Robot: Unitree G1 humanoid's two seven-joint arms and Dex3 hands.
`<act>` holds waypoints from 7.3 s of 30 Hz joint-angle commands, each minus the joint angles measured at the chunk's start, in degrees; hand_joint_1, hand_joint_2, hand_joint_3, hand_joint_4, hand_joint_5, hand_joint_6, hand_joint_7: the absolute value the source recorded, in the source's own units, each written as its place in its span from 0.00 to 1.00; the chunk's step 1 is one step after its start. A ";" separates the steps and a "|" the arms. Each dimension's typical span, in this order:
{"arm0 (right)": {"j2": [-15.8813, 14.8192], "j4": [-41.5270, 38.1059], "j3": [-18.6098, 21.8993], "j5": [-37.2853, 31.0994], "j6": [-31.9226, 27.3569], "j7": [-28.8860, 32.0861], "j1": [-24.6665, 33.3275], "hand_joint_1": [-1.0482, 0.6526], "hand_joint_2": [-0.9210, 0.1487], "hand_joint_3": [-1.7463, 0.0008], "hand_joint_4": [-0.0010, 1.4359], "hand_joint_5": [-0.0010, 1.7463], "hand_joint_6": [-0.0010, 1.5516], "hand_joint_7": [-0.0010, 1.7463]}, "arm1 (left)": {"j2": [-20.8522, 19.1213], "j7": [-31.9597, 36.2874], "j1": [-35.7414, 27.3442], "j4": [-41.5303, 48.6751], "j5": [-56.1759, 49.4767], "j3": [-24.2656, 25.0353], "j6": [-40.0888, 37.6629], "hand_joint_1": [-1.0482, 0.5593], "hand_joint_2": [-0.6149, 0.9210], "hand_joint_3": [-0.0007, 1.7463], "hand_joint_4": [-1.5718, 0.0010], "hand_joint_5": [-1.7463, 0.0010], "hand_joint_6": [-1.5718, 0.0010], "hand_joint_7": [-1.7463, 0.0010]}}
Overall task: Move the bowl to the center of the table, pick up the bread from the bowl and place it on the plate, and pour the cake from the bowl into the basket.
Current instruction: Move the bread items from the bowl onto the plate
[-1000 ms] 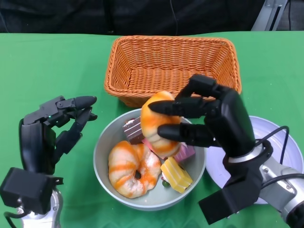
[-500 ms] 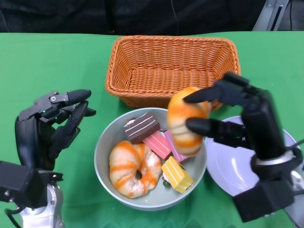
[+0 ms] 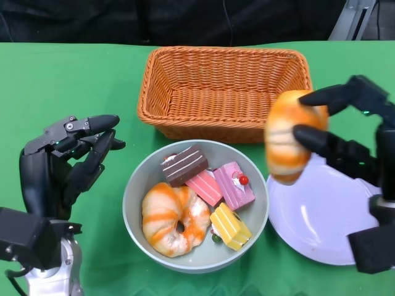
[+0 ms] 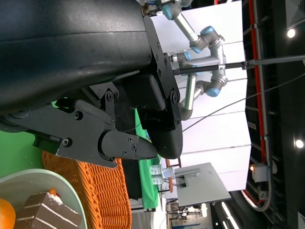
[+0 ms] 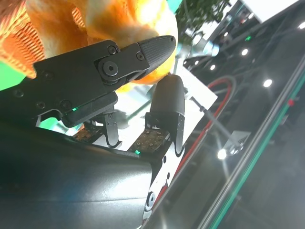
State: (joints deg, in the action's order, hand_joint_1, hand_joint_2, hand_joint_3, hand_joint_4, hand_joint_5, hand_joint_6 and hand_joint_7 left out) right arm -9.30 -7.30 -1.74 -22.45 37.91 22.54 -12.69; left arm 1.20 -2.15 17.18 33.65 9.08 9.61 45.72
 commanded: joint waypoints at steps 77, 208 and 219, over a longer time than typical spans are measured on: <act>-13.15 -35.77 -5.96 -11.37 3.90 8.60 -2.42 0.56 0.04 1.00 0.53 0.42 0.64 0.06 | 0.88 1.57 -4.27 -10.59 -2.41 -0.20 -5.33 0.52 1.00 0.14 0.48 0.31 0.38 0.61; -5.39 6.09 -17.56 -7.67 1.39 -25.65 -3.12 0.21 0.00 0.99 0.62 0.10 0.51 0.00 | 2.44 4.99 -3.99 -13.75 -5.08 -1.40 -8.00 0.52 1.00 0.14 0.47 0.35 0.39 0.59; -5.20 3.01 -18.35 -9.21 1.24 -25.98 -4.43 0.22 0.01 1.00 0.62 0.09 0.50 0.00 | 2.92 5.29 -4.71 -15.26 -5.07 -1.97 -8.61 0.53 1.00 0.15 0.47 0.35 0.39 0.60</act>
State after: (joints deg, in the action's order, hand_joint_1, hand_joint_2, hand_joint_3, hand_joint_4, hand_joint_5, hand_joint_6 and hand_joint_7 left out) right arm -14.17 -3.49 -19.64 -30.88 39.35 -3.15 -16.00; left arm 4.54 2.92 12.92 19.17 4.05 7.48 37.34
